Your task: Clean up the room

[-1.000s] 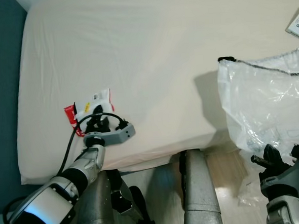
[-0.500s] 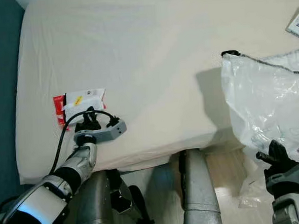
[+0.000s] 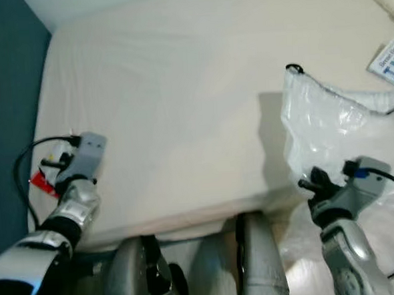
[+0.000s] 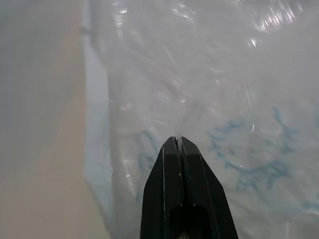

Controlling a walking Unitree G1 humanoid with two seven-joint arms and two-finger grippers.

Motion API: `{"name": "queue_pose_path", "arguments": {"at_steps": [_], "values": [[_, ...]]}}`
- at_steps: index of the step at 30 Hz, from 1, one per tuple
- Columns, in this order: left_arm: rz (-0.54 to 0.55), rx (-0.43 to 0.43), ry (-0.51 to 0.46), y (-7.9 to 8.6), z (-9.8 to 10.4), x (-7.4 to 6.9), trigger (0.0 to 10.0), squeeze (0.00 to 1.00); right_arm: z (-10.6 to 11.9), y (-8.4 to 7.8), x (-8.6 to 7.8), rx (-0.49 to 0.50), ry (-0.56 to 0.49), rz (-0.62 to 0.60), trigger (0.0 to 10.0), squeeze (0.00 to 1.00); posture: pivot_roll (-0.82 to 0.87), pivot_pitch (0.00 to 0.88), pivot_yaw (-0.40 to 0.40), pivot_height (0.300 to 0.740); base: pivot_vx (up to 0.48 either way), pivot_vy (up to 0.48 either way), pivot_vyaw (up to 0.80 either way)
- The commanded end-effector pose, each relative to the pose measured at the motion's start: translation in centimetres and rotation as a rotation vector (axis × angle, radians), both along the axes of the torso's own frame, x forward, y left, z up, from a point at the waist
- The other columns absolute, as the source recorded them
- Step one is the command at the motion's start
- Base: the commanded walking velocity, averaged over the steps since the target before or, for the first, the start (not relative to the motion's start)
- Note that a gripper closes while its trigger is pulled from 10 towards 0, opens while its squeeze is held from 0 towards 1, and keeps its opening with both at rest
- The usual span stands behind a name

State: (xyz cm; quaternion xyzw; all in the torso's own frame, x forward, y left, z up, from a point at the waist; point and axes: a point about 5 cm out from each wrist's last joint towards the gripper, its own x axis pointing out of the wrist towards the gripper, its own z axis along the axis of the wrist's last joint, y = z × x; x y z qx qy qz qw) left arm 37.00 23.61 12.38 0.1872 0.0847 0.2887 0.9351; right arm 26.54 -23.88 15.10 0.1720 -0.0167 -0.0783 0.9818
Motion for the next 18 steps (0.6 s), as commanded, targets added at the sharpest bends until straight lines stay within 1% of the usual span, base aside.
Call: {"name": "queue_pose_path", "arguments": {"at_steps": [1,2,3,4,6,7,8,9,10,11,12,14,15,16,17,18], "values": [[-0.036,-0.198,-0.008,0.2,-1.7,-0.8,0.0,0.0,-0.4,0.0,0.9,-0.007,0.0,0.018,10.0,0.0,-0.13,0.123,0.037,0.596,0.0,0.0,0.0],[-0.036,-0.198,-0.008,0.2,-1.7,-0.8,0.0,0.0,-0.4,0.0,0.9,-0.007,0.0,0.018,10.0,0.0,-0.13,0.123,0.037,0.596,0.0,0.0,0.0],[-0.087,-0.299,-0.034,-0.4,-2.0,-0.8,0.0,0.0,0.3,0.0,1.7,-0.033,-0.019,0.034,10.0,0.0,-0.13,0.114,0.033,0.596,0.0,0.0,0.0],[-0.129,-0.37,-0.058,-1.2,-2.6,-1.0,0.0,0.0,1.2,0.1,2.7,-0.037,-0.05,0.051,10.0,0.0,-0.09,0.084,0.011,0.596,0.0,0.0,0.0],[-0.184,-0.467,-0.082,-2.6,-3.6,-1.5,0.0,0.0,2.4,0.0,4.3,-0.049,-0.088,0.082,10.0,0.0,-0.06,0.054,-0.007,0.596,0.0,0.0,0.0],[-0.184,-0.467,-0.082,-2.6,-3.6,-1.5,0.0,0.0,2.4,0.0,4.3,-0.049,-0.088,0.082,10.0,0.0,-0.06,0.054,-0.007,0.596,0.0,0.0,0.0],[-0.204,-0.505,-0.092,-3.3,-4.1,-1.8,0.0,0.0,2.8,0.1,5.1,-0.048,-0.102,0.103,10.0,0.0,-0.04,0.024,-0.028,0.596,0.0,0.0,0.0],[-0.22,-0.54,-0.101,-3.8,-4.5,-2.1,0.0,0.0,3.1,0.3,5.5,-0.051,-0.112,0.123,10.0,0.0,-0.04,0.024,-0.028,0.596,0.0,0.0,0.0],[-0.24,-0.562,-0.121,-4.5,-5.1,-2.7,0.0,0.0,3.1,0.7,6.1,-0.047,-0.116,0.142,10.0,0.0,-0.02,0.003,-0.046,0.596,0.0,0.0,0.0],[-0.24,-0.562,-0.121,-4.5,-5.1,-2.7,0.0,0.0,3.1,0.7,6.1,-0.047,-0.116,0.142,10.0,0.0,-0.02,0.003,-0.046,0.596,0.0,0.0,0.0],[-0.255,-0.582,-0.138,-4.8,-5.4,-3.1,0.0,0.0,3.1,0.9,6.5,-0.045,-0.118,0.153,10.0,0.0,-0.02,0.003,-0.046,0.596,0.0,0.0,0.0],[-0.289,-0.631,-0.118,-6.1,-6.7,-3.9,0.0,0.0,2.4,1.5,7.3,-0.019,-0.105,0.187,10.0,0.0,0.02,0.0,-0.075,0.596,0.0,0.0,0.0],[-0.306,-0.662,-0.108,-6.7,-7.2,-4.2,0.0,0.0,1.9,1.8,7.6,-0.015,-0.102,0.206,6.7,0.0,0.02,0.0,-0.076,0.596,0.0,0.0,0.0],[-0.329,-0.702,-0.109,-7.6,-7.5,-4.6,0.8,0.0,1.3,2.5,7.8,-0.007,-0.099,0.244,0.0,0.0,0.03,0.0,-0.079,0.596,0.0,0.0,0.0],[-0.329,-0.702,-0.109,-7.6,-7.5,-4.6,0.8,0.0,1.3,2.5,7.8,-0.007,-0.099,0.244,0.0,0.0,0.03,0.0,-0.079,0.596,0.0,0.0,0.0],[-0.365,-0.73,-0.115,-8.5,-7.7,-4.9,2.1,0.0,0.7,3.2,7.9,-0.008,-0.087,0.278,0.0,0.0,0.04,0.0,-0.086,0.596,0.0,0.0,0.0]]}}
